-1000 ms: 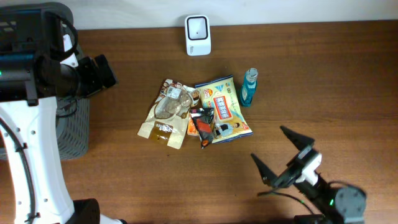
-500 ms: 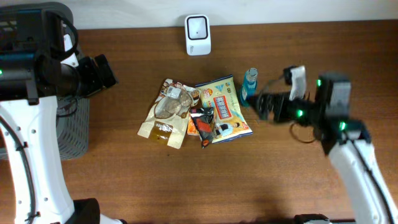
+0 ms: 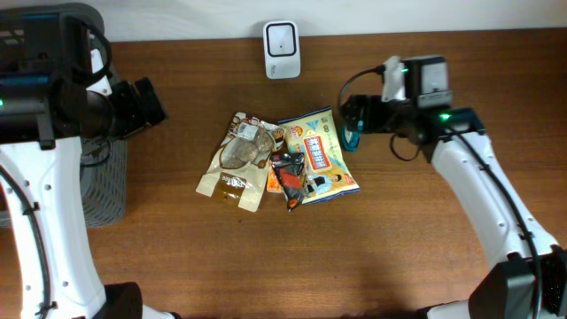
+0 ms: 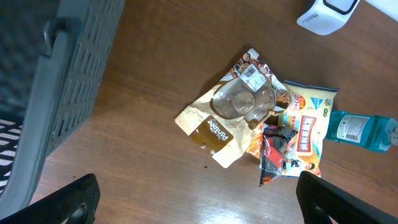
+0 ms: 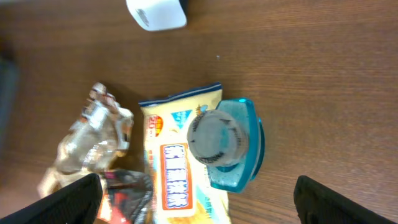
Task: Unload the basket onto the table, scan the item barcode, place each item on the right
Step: 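Reach the right gripper to the teal bottle and grasp its neck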
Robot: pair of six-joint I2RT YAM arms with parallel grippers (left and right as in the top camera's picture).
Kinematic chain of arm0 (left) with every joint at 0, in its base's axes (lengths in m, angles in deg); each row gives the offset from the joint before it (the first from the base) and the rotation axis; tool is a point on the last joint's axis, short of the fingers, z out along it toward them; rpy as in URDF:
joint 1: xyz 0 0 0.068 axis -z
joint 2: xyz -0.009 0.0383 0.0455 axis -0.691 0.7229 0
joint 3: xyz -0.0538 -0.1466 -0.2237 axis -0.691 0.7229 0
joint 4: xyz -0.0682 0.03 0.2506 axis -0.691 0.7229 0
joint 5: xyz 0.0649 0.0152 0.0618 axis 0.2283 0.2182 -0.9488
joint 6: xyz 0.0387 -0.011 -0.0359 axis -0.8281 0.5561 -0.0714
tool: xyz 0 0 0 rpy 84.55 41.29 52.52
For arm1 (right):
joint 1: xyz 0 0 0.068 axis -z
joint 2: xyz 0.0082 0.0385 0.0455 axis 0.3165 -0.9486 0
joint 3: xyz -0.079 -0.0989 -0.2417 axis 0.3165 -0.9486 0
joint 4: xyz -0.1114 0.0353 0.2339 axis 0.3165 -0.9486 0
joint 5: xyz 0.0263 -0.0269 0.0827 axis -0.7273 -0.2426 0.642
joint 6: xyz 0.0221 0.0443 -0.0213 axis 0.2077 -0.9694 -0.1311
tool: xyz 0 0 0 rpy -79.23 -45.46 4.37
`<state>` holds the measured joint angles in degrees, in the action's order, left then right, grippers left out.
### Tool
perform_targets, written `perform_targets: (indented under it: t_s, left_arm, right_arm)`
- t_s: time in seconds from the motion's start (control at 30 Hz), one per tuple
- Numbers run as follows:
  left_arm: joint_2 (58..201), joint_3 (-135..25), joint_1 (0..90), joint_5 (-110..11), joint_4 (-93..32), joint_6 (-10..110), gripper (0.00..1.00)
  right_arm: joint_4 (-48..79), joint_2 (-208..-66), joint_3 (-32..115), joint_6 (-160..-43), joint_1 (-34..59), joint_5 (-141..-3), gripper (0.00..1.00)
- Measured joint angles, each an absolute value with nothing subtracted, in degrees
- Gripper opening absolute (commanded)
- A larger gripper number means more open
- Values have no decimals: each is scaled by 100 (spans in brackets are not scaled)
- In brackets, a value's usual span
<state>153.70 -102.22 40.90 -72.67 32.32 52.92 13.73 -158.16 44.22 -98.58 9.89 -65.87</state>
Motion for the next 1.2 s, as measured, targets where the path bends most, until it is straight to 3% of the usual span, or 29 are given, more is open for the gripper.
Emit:
perform_targets:
  t_s: [0.17,0.2,0.23,0.3,0.37,0.5,0.67,1.0,1.2]
  left_arm:
    - [15370,-10222,4090,-7267,3232,5292,99]
    - [15370,-10222,4090,-7267,3232,5292,99]
    - [15370,-10222,4090,-7267,3232,5292,99]
    - [15370,-10222,4090,-7267,3232,5292,99]
    - [15370,-10222,4090,-7267,3232,5292,99]
    - [15370,-10222,4090,-7267,3232,5292,99]
    - [15370,-10222,4090,-7267,3232,5292,99]
    - [15370,-10222,4090,-7267,3232,5292,99]
    - [15370,-10222,4090,-7267,3232,5292,99]
  right_arm:
    - [1177,-15816,4768,-10437,974,-7116,99]
    - [1155,-15814,4809,-10503,1035,-7132,90]
    - [1133,-15814,4846,-10579,1136,-7153,93]
    - [1111,-15814,4859,-9904,1256,-6904,97]
    - [888,-15814,4873,-8665,1214,-6415,85]
    - [947,-15814,4873,-7065,1186,-6181,97]
    - [473,-15895,4873,-5292,1212,-5910,97]
    - [997,-16953,4873,-3780,2513,-3095,99]
    - [1452,-17388,4870,-3616,2513,-2129,82]
